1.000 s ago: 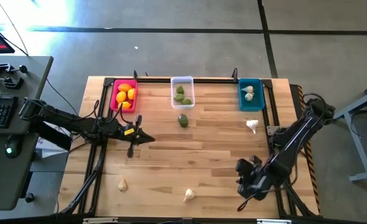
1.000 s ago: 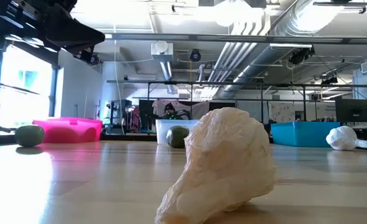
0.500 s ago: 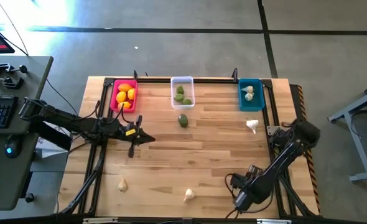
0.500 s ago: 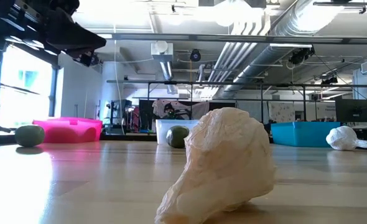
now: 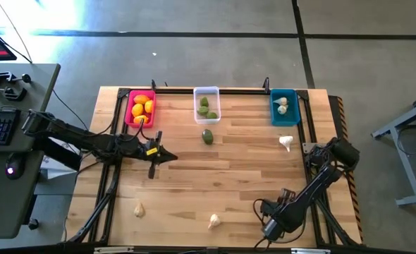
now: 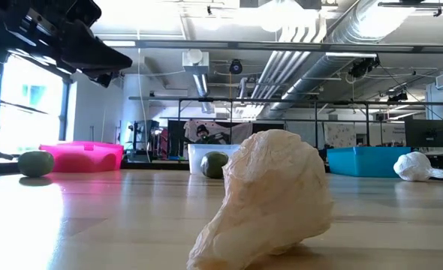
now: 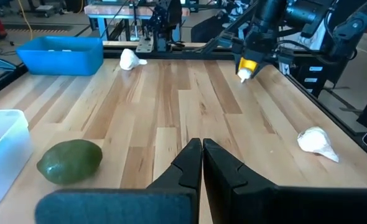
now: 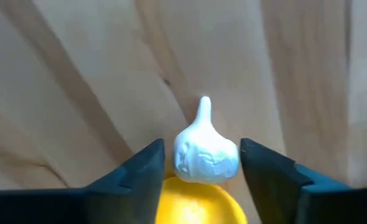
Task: Sort produce into baskets
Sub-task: Put the garlic into the blue bin, then put the lime into the white bin
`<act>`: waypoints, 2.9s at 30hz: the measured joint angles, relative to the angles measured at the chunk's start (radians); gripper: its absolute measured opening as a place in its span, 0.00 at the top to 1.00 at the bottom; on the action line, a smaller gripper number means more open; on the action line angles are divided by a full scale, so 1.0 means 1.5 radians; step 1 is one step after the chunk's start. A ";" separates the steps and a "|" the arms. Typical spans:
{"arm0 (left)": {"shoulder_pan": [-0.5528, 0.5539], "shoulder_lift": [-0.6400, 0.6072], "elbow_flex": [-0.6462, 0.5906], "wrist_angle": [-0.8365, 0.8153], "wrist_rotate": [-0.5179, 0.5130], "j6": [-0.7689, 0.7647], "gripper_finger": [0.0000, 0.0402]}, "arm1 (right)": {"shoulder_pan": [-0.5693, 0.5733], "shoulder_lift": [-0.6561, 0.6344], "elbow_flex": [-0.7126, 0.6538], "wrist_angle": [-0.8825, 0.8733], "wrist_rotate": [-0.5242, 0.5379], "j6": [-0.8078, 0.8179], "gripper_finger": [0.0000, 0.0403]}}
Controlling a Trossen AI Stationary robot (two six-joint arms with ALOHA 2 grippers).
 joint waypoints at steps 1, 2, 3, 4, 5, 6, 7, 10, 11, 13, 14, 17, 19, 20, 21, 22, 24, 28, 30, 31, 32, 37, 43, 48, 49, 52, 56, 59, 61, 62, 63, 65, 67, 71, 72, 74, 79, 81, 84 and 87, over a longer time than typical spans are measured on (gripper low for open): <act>0.000 0.001 0.000 -0.001 0.000 0.000 1.00 | -0.002 0.000 0.000 0.007 -0.006 0.000 0.57; 0.000 0.001 0.000 -0.001 -0.002 0.000 1.00 | -0.004 0.000 0.000 0.013 -0.015 0.000 0.62; 0.000 0.001 0.000 -0.001 -0.006 0.000 1.00 | -0.007 0.000 0.000 0.018 -0.023 0.000 0.66; 0.000 0.001 0.000 0.000 -0.010 0.000 1.00 | -0.010 0.000 0.000 0.022 -0.029 -0.001 0.71; 0.000 0.001 0.000 0.000 -0.014 0.000 1.00 | -0.014 0.000 0.000 0.025 -0.035 -0.003 0.75; 0.000 0.001 0.000 -0.001 -0.016 0.001 1.00 | -0.018 -0.001 0.001 0.027 -0.037 -0.011 0.79; 0.000 0.001 0.000 -0.001 -0.020 0.001 1.00 | -0.022 -0.002 0.006 0.027 -0.035 -0.020 0.82; 0.000 0.001 0.000 -0.001 -0.028 0.000 1.00 | -0.040 -0.016 0.022 0.028 0.003 -0.051 0.87; 0.000 0.001 0.000 0.000 -0.028 0.000 1.00 | -0.047 -0.024 0.029 0.030 0.024 -0.063 0.87; 0.000 0.001 0.000 0.013 -0.028 -0.007 1.00 | -0.064 -0.042 0.039 0.044 0.068 -0.100 0.87; 0.000 0.001 0.000 0.029 -0.028 -0.009 1.00 | -0.074 -0.053 0.043 0.052 0.093 -0.123 0.87; 0.000 0.002 0.001 0.065 -0.028 0.001 1.00 | -0.115 -0.090 0.043 0.073 0.166 -0.203 0.87; 0.000 0.003 0.001 0.074 -0.028 0.018 1.00 | -0.151 -0.112 0.033 0.069 0.206 -0.256 0.87; 0.000 0.003 0.001 0.075 -0.028 0.024 1.00 | -0.171 -0.122 0.026 0.067 0.224 -0.281 0.87; 0.000 0.003 0.001 0.074 -0.028 0.025 1.00 | -0.195 -0.134 0.017 0.066 0.242 -0.305 0.87; 0.000 0.003 0.001 0.072 -0.028 0.022 1.00 | -0.220 -0.146 0.008 0.064 0.260 -0.325 0.87; 0.000 0.003 0.001 0.071 -0.028 0.010 1.00 | -0.276 -0.171 -0.011 0.058 0.293 -0.364 0.87; 0.000 0.003 0.001 0.067 -0.028 0.007 1.00 | -0.408 -0.214 -0.043 0.056 0.354 -0.428 0.87; 0.000 0.003 0.001 0.068 -0.028 0.009 1.00 | -0.480 -0.229 -0.047 0.055 0.385 -0.447 0.87; 0.000 0.003 0.001 0.068 -0.028 0.011 1.00 | -0.516 -0.234 -0.048 0.052 0.397 -0.454 0.87; 0.000 0.003 0.001 0.069 -0.028 0.012 1.00 | -0.549 -0.240 -0.048 0.048 0.408 -0.460 0.87; 0.001 0.003 0.001 0.071 -0.051 0.024 1.00 | -0.710 -0.276 -0.048 0.007 0.430 -0.509 0.87; 0.001 0.003 0.001 0.070 -0.069 0.029 1.00 | -0.867 -0.297 -0.048 -0.049 0.428 -0.550 0.86; 0.001 0.003 0.001 0.069 -0.069 0.029 1.00 | -0.962 -0.297 -0.090 -0.037 0.390 -0.566 0.86; 0.001 0.003 0.001 0.070 -0.069 0.029 1.00 | -0.979 -0.296 -0.110 -0.026 0.379 -0.572 0.86; 0.001 0.003 0.001 0.069 -0.069 0.029 1.00 | -1.020 -0.296 -0.177 0.025 0.359 -0.578 0.86; 0.001 0.003 0.001 0.069 -0.069 0.029 1.00 | -1.056 -0.296 -0.242 0.104 0.355 -0.566 0.86; 0.001 0.003 0.001 0.069 -0.069 0.028 1.00 | -1.072 -0.296 -0.265 0.146 0.354 -0.559 0.85; 0.001 0.003 0.001 0.069 -0.068 0.024 1.00 | -1.078 -0.296 -0.270 0.160 0.354 -0.555 0.83; 0.001 0.003 0.001 0.069 -0.068 0.024 1.00 | -1.080 -0.296 -0.270 0.161 0.354 -0.555 0.81; 0.001 0.003 0.001 0.069 -0.067 0.024 1.00 | -1.082 -0.296 -0.270 0.161 0.356 -0.556 0.78; 0.001 0.003 0.001 0.065 -0.066 0.024 1.00 | -1.083 -0.296 -0.262 0.158 0.367 -0.552 0.71; 0.001 0.003 0.000 0.053 -0.066 0.024 1.00 | -1.083 -0.296 -0.248 0.154 0.371 -0.549 0.63; 0.001 0.003 0.000 0.027 -0.066 0.020 1.00 | -1.070 -0.297 -0.212 0.139 0.376 -0.550 0.51; 0.001 0.003 0.000 0.024 -0.066 0.015 1.00 | -1.065 -0.299 -0.201 0.133 0.378 -0.551 0.50; 0.001 0.006 0.000 0.023 -0.066 0.012 1.00 | -1.052 -0.307 -0.180 0.121 0.378 -0.560 0.49; 0.001 0.006 0.000 0.021 -0.066 0.013 1.00 | -0.994 -0.359 -0.153 0.114 0.389 -0.561 0.56; 0.001 0.006 0.000 0.020 -0.066 0.023 1.00 | -0.957 -0.389 -0.160 0.147 0.410 -0.561 0.63; 0.001 0.006 0.000 0.016 -0.066 0.024 1.00 | -0.891 -0.439 -0.199 0.233 0.432 -0.549 0.76; 0.001 0.006 0.000 0.016 -0.066 0.024 1.00 | -0.812 -0.478 -0.255 0.343 0.434 -0.540 0.91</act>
